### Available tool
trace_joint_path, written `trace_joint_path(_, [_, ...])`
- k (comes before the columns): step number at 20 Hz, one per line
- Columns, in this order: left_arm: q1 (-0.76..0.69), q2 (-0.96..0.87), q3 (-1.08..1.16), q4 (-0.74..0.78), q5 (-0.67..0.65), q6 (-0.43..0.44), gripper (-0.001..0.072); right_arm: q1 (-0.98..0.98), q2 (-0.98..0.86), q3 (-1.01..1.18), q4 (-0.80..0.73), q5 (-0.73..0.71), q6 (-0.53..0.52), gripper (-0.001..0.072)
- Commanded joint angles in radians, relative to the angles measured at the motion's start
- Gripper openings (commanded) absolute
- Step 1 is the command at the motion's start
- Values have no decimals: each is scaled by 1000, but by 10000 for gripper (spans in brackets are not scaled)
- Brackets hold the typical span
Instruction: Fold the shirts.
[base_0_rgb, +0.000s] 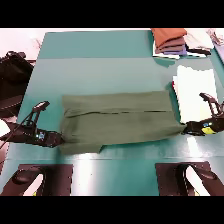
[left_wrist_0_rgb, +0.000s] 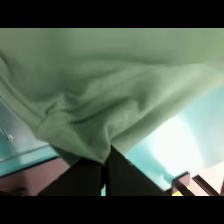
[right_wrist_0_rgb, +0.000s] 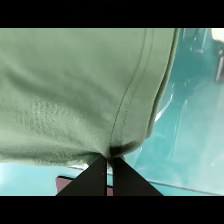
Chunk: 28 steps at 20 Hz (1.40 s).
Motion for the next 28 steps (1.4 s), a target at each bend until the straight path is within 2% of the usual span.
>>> trace_joint_path(1, [0, -65, 75, 49, 97, 42, 24, 24, -90, 95, -8, -33, 4, 18])
trace_joint_path(5, [0, -330, 221, 84, 300, 106, 24, 149, -322, 243, -6, -143, 33, 18])
trace_joint_path(9, [0, -593, 387, 126, 412, 104, 25, 229, -540, 430, -2, -192, 53, 19])
trace_joint_path(14, [4, -722, 486, 129, 498, 84, 29, 241, -719, 632, 40, -215, 67, 28])
trace_joint_path(15, [4, -722, 494, 130, 514, 75, 233, 226, -745, 669, 80, -216, 66, 220])
trace_joint_path(16, [4, -722, 509, 130, 518, 52, 591, 211, -766, 699, 129, -215, 66, 398])
trace_joint_path(17, [4, -722, 525, 130, 510, 35, 671, 189, -783, 721, 179, -213, 54, 418])
trace_joint_path(18, [4, -722, 545, 129, 497, 33, 672, 165, -787, 724, 222, -211, 20, 418])
trace_joint_path(20, [4, -722, 577, 127, 455, 33, 665, 114, -786, 703, 238, -179, -7, 418])
trace_joint_path(21, [4, -721, 579, 123, 443, 34, 485, 90, -786, 679, 241, -153, -19, 458])
trace_joint_path(22, [4, -722, 578, 122, 426, 34, 225, 60, -785, 639, 241, -131, -28, 487])
trace_joint_path(23, [3, -721, 576, 116, 419, 34, 21, 33, -785, 597, 242, -129, -32, 489])
trace_joint_path(28, [-29, -723, 576, 28, 418, 52, 26, -45, -785, 418, 267, -219, -59, 487])
